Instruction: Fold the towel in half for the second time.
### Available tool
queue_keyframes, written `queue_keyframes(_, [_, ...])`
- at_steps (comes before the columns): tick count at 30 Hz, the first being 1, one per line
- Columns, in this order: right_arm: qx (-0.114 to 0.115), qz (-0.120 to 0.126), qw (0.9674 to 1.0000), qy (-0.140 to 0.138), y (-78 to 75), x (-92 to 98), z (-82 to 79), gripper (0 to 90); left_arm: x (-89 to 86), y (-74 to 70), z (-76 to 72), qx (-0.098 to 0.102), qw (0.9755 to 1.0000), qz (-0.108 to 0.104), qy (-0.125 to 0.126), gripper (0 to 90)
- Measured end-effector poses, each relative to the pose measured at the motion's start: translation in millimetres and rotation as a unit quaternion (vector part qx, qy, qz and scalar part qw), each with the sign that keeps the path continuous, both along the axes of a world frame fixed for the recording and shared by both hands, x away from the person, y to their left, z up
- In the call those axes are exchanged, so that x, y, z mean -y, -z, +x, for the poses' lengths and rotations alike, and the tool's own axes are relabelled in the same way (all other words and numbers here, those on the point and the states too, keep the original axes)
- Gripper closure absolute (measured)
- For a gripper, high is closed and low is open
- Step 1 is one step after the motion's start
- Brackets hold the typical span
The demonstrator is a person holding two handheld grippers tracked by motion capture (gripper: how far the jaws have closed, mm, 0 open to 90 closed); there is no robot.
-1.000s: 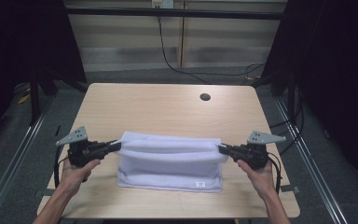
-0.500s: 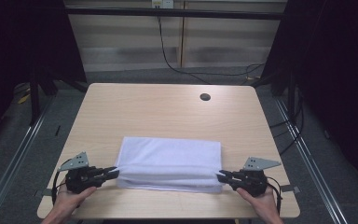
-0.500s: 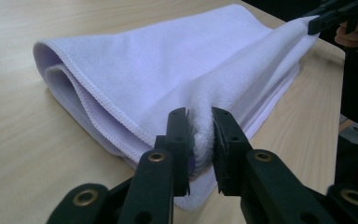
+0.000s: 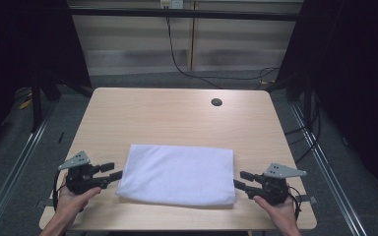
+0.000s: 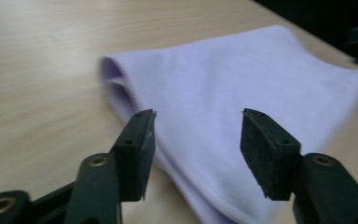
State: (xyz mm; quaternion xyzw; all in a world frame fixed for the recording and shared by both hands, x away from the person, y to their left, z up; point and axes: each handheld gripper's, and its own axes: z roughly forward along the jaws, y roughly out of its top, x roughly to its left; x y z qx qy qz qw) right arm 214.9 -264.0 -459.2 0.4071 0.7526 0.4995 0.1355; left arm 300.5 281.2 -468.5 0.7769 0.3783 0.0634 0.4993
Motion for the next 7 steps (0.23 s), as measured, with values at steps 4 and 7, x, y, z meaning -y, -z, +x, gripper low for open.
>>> queue_keyframes(4, [0.012,0.001,0.999,0.042,-4.6,10.3,7.7,44.3,-7.0,6.7,10.9,-0.021,0.9992,-0.012,-0.032,35.0])
queue_keyframes(7, [0.005,-0.002,0.9981,0.061,1.7,16.7,7.7,39.8,-5.5,12.0,4.6,-0.027,0.9995,0.005,-0.015,32.9])
